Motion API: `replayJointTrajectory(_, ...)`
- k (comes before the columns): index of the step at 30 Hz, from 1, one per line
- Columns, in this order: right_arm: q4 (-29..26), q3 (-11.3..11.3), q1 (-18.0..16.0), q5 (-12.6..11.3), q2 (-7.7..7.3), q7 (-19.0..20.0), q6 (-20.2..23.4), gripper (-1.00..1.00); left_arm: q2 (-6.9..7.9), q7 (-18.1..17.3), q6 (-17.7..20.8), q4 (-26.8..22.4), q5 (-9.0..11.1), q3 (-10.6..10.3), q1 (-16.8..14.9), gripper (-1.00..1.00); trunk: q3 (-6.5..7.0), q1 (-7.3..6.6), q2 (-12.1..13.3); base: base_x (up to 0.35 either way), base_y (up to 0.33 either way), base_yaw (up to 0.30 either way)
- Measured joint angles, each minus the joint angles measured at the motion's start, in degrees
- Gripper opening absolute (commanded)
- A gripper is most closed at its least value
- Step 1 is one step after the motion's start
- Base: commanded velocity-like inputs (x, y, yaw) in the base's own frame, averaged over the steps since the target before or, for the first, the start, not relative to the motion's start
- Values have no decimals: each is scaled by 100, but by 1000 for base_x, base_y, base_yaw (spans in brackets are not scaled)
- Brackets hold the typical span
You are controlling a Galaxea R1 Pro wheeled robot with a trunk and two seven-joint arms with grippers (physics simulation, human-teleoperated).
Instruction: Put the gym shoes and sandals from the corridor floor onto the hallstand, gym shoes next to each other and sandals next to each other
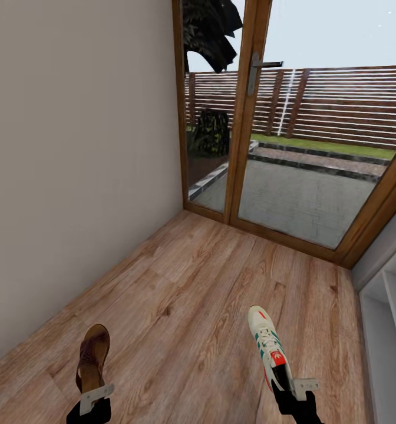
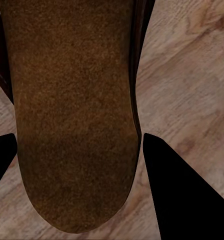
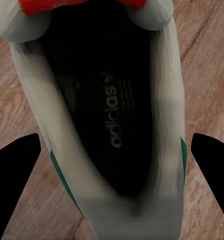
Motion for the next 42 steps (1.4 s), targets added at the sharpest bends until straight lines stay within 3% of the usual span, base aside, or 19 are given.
replayJointTrajectory(26, 4, 1, 0, 2, 0, -17, 9, -100, -8, -1, 1, 4, 2, -6, 1, -100, 0, -2, 0, 122, 230, -3)
replayJointTrajectory(35, 1, 0, 1, -1, 0, -14, 9, -100, -8, 2, 0, 14, -217, -112, 0, -100, 0, -2, 0, 145, 283, -208)
replayJointTrajectory(42, 11, -17, 1, -1, -9, -17, 9, -100, 11, -4, -1, 24, -261, -124, 3, -100, 0, 0, 0, 67, 298, -262)
